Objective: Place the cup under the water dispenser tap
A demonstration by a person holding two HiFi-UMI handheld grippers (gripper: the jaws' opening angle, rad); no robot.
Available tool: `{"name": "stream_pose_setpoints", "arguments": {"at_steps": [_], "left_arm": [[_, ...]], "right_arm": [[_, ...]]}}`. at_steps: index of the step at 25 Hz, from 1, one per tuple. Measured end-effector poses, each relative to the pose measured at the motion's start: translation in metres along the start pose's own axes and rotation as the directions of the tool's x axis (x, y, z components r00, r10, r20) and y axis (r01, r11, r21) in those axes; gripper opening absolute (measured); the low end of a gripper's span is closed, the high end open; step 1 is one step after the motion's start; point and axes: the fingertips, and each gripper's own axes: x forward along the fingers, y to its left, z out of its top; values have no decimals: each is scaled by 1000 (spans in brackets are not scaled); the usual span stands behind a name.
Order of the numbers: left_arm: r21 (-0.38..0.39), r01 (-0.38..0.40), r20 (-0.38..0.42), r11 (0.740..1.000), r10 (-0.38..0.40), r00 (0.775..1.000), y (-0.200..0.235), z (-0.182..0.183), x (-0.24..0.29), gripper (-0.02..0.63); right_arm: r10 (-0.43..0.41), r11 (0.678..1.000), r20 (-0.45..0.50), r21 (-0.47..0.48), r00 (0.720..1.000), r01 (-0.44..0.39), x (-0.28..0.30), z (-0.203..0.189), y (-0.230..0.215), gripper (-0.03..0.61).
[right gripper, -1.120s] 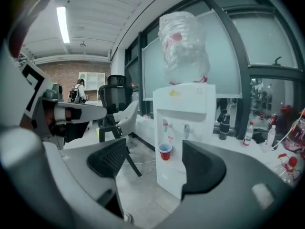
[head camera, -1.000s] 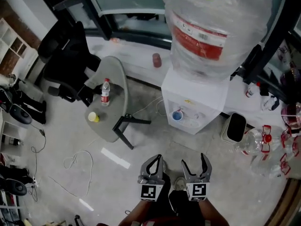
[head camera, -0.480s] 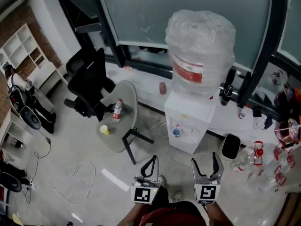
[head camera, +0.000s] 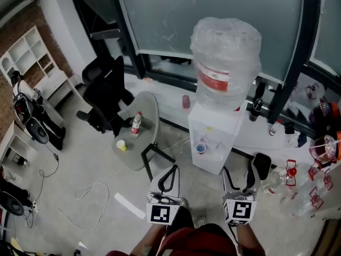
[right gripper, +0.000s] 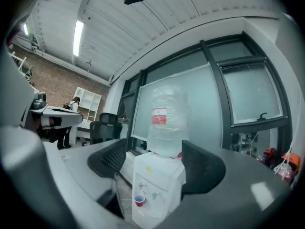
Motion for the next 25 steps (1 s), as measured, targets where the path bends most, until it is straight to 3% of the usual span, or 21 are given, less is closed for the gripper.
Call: {"name": "stream_pose_setpoints", "arguments": {"at_steps": [5, 16, 25], "left_arm": [[-9, -21, 1, 1000, 21, 1000, 6, 3, -5, -3], [-12, -17, 5, 1000, 17, 1000, 0, 3, -6, -3], [-8, -23, 0, 1000, 23, 1000, 1, 1, -8, -3]], "right_arm": [[2, 1000, 6, -10, 1000, -2, -5, 4, 5, 334], [70, 996, 30, -56, 997, -68, -6, 11, 27, 21], [103, 995, 19, -22, 995, -102, -7, 7, 26, 2]]}}
